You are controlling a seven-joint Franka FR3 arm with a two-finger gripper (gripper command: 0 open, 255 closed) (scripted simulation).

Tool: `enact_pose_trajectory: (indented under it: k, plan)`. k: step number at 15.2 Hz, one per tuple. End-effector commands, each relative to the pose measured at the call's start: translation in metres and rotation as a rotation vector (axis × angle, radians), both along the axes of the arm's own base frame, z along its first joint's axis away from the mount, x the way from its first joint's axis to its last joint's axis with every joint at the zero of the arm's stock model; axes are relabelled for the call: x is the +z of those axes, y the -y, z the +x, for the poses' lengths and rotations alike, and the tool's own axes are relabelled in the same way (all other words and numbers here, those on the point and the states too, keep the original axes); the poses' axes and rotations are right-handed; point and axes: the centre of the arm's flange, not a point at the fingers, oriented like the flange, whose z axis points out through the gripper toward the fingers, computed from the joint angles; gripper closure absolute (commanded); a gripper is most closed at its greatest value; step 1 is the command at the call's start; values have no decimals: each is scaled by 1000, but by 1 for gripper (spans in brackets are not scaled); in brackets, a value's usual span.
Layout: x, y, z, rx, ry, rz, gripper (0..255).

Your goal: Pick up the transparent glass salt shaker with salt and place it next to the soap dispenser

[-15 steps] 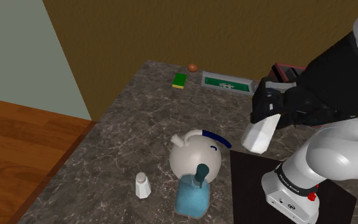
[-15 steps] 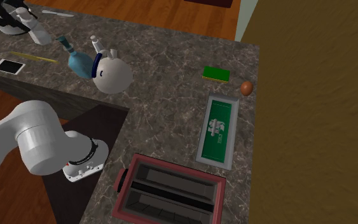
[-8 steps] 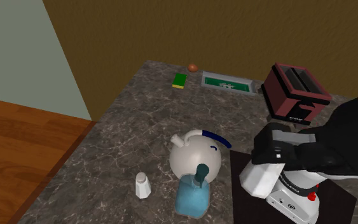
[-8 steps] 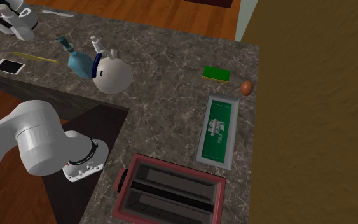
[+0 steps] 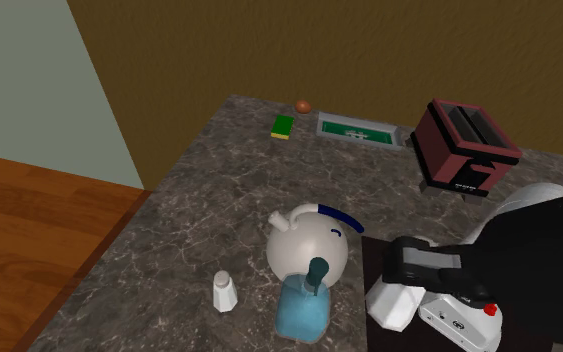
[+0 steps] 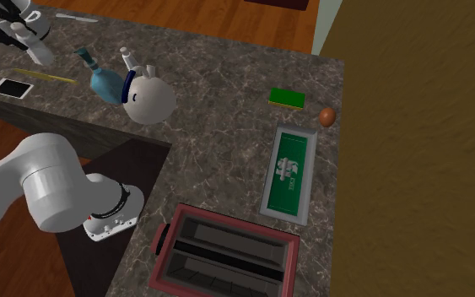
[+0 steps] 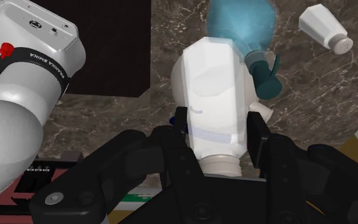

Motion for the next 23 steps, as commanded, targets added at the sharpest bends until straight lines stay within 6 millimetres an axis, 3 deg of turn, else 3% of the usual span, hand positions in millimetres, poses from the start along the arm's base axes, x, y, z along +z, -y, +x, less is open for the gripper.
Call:
enact_pose_trajectory:
  k: [1, 23]
  plan:
    - [-9, 1, 1, 0, 0, 0, 255]
    - [-125, 1, 1, 0, 0, 0, 255]
